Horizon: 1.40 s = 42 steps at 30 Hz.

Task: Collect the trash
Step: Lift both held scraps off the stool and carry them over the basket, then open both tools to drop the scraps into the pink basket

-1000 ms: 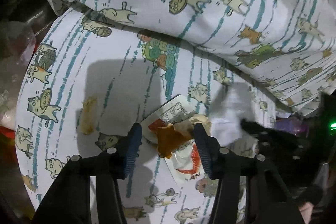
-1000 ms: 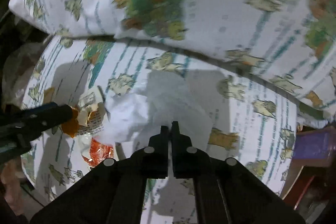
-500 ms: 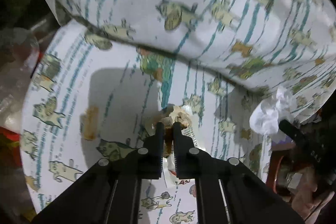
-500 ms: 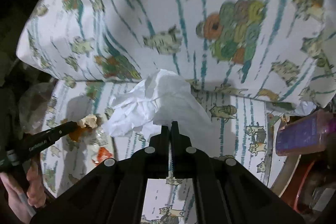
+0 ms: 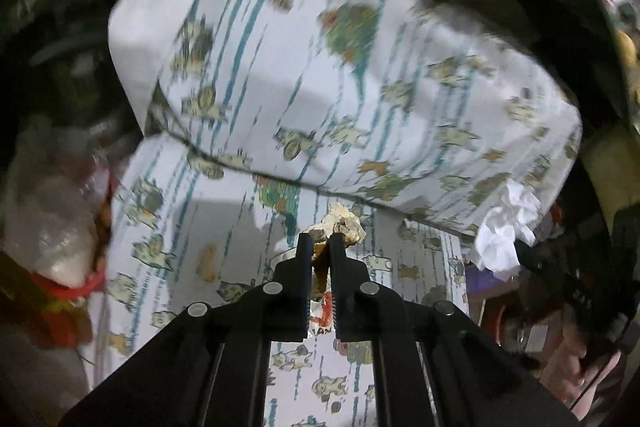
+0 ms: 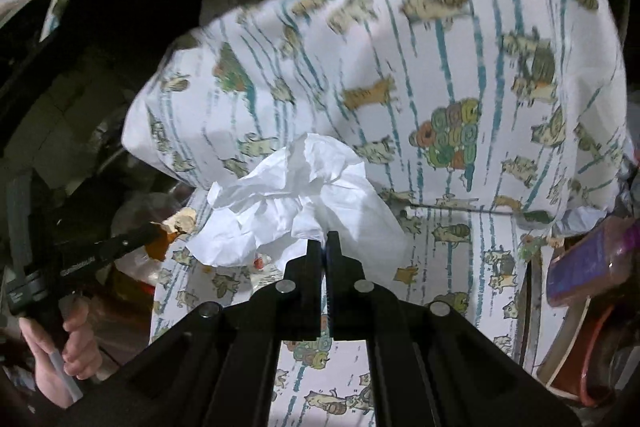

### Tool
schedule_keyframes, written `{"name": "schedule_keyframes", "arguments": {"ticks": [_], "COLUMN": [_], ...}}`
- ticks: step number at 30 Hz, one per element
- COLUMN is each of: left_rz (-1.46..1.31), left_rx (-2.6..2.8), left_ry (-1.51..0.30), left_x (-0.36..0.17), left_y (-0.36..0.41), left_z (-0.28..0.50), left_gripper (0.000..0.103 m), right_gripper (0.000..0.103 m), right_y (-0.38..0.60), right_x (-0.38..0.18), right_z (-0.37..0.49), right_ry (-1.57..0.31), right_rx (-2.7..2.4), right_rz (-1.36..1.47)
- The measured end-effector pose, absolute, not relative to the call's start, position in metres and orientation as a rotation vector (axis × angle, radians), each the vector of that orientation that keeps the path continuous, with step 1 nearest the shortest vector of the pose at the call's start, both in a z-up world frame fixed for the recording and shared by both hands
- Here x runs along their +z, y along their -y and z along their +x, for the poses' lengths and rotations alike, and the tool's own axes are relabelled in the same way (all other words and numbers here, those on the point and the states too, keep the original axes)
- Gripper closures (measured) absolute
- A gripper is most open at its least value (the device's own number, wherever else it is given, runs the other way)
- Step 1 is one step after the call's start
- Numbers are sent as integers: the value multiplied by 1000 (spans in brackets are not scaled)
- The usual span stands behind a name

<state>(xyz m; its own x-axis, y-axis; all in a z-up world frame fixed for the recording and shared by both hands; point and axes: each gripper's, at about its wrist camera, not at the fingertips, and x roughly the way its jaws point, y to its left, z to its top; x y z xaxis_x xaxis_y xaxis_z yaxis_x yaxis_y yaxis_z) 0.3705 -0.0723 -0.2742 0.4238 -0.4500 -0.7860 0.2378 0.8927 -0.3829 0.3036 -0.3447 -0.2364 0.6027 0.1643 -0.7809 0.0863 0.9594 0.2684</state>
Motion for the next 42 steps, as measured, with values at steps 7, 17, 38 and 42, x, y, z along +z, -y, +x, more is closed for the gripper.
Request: {"name": "schedule_keyframes", "arguments": {"ticks": [7,17,38,42], "left_rz": [-184,-108,15,42], "left_rx": [-451,-505,-377,-343], "left_ry": [-899,-890,-1360,-1336], "left_x": [-197,-174,-389,-388], "left_y": [65,69,70,68], "left_z": [317,199,92,92], "left_gripper": [94,94,94,94], "right_gripper": [102,102,101,100], "right_y": [335,285,236,237], "right_x": [-180,-178,-402,-405], "right_z": [264,172,90,90], "right_ry": [-799,-856,-1465,-1485], "right_rx": [59,78,72,77], "right_rz": [287,255,201,232]}}
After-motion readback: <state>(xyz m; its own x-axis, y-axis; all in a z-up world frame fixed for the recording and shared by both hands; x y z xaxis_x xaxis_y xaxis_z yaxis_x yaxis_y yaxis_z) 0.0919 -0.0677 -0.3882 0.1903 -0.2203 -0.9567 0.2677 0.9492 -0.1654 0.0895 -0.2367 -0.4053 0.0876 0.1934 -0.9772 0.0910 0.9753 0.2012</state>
